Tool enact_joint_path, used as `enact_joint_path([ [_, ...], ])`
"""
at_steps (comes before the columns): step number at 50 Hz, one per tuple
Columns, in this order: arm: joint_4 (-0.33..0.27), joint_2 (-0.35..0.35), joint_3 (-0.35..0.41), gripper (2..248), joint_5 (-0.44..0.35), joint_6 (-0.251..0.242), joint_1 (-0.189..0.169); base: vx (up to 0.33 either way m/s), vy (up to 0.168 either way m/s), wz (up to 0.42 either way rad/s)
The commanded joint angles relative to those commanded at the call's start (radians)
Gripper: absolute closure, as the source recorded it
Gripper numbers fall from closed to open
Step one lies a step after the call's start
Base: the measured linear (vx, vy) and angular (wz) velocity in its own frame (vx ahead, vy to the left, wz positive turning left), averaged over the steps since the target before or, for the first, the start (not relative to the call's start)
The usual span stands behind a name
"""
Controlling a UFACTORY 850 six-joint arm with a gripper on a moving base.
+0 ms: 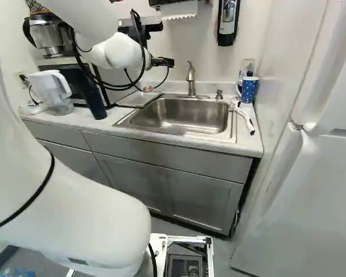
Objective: Rinse the cup and place it in the tray
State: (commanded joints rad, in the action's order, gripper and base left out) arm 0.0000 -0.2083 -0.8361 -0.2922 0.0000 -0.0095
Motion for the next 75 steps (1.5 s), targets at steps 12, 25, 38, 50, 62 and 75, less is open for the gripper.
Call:
enact_joint_path([
  [12, 0.000, 0.012, -0.010, 3, 0.000, 0.000, -0.006, 0.000, 0.000, 0.000],
  [25, 0.000, 0.024, -0.021, 3, 0.000, 0.000, -0.009, 0.000, 0.000, 0.000],
  [38, 0.000, 0.051, -0.047, 3, 0.000, 0.000, -0.017, 0.000, 0.000, 0.000],
  [50, 0.000, 0.086, -0.078, 3, 0.000, 0.000, -0.024, 0.000, 0.000, 0.000],
  [62, 0.000, 0.125, -0.116, 3, 0.000, 0.000, -0.031, 0.000, 0.000, 0.000],
  [75, 0.000, 0.169, -0.159, 3, 0.000, 0.000, -0.039, 0.000, 0.000, 0.000],
])
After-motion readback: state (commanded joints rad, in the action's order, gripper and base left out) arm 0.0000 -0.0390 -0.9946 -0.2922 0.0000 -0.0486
